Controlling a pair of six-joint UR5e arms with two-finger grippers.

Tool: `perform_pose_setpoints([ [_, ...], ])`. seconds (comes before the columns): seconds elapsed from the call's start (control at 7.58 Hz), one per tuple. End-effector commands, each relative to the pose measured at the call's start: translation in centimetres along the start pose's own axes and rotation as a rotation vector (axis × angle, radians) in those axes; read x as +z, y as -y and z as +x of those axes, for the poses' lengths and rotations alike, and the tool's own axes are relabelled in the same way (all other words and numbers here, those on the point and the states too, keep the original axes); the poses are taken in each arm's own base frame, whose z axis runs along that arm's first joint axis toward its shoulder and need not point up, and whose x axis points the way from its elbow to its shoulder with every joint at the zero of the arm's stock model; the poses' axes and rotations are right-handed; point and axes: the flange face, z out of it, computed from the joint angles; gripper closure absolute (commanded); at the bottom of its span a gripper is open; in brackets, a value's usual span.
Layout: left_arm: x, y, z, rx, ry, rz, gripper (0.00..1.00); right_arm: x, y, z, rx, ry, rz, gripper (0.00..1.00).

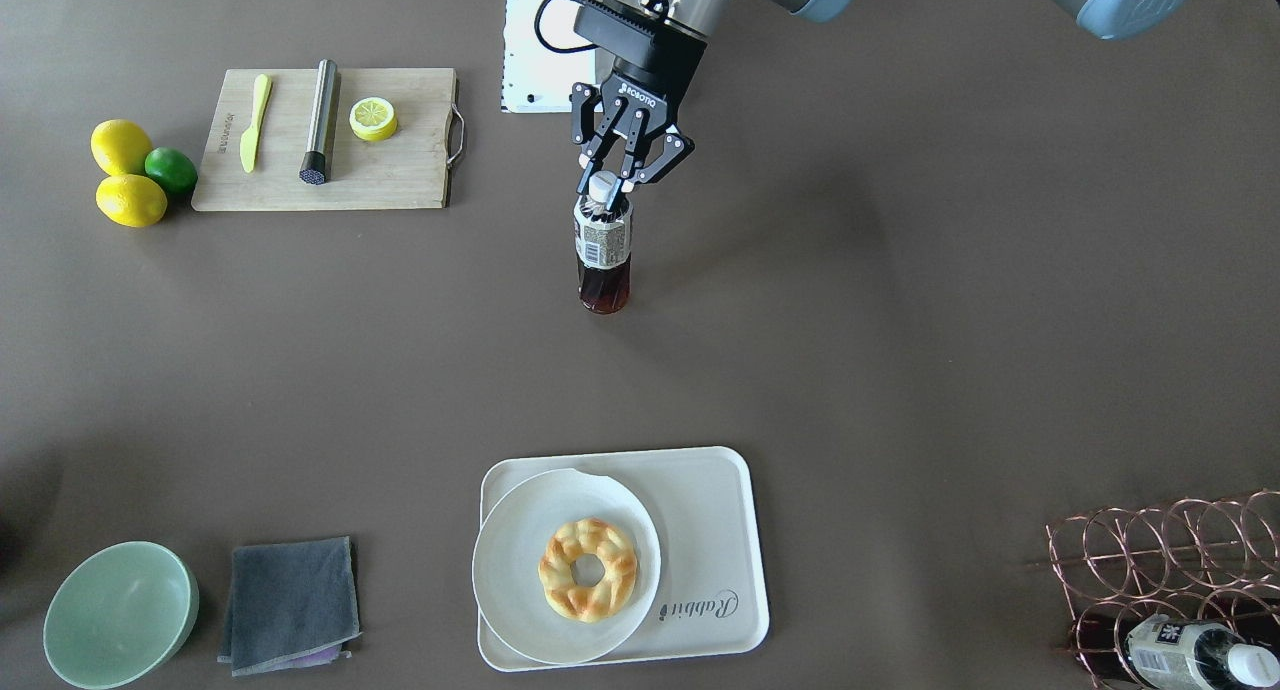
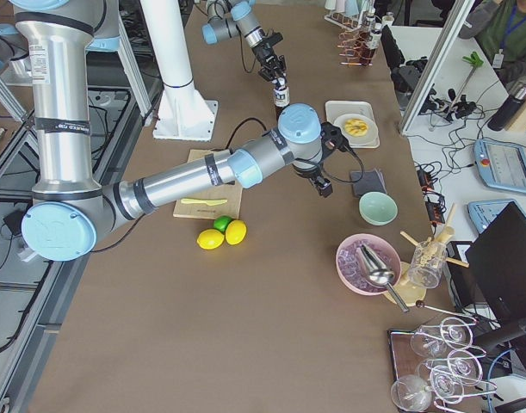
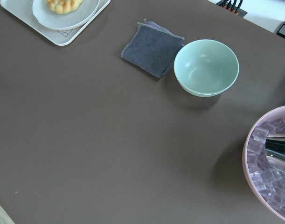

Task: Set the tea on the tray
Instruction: 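Lift the tea bottle out of the rack and carry it toward the table center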

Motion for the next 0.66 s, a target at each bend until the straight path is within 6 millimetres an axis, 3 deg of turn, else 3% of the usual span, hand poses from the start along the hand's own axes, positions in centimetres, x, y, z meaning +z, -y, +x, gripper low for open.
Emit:
perform_pose_setpoints([
  [0.0, 0.05, -0.15, 0.01, 0.001, -0.005, -0.006, 1.00, 0.02, -0.02, 0.03, 0.001, 0.000, 0.000, 0.00],
  [0.53, 0.82, -0.45, 0.12, 0.005, 0.000, -0.019, 1.00, 0.07, -0.05, 0.08, 0.005, 0.002, -0.002, 0.00],
])
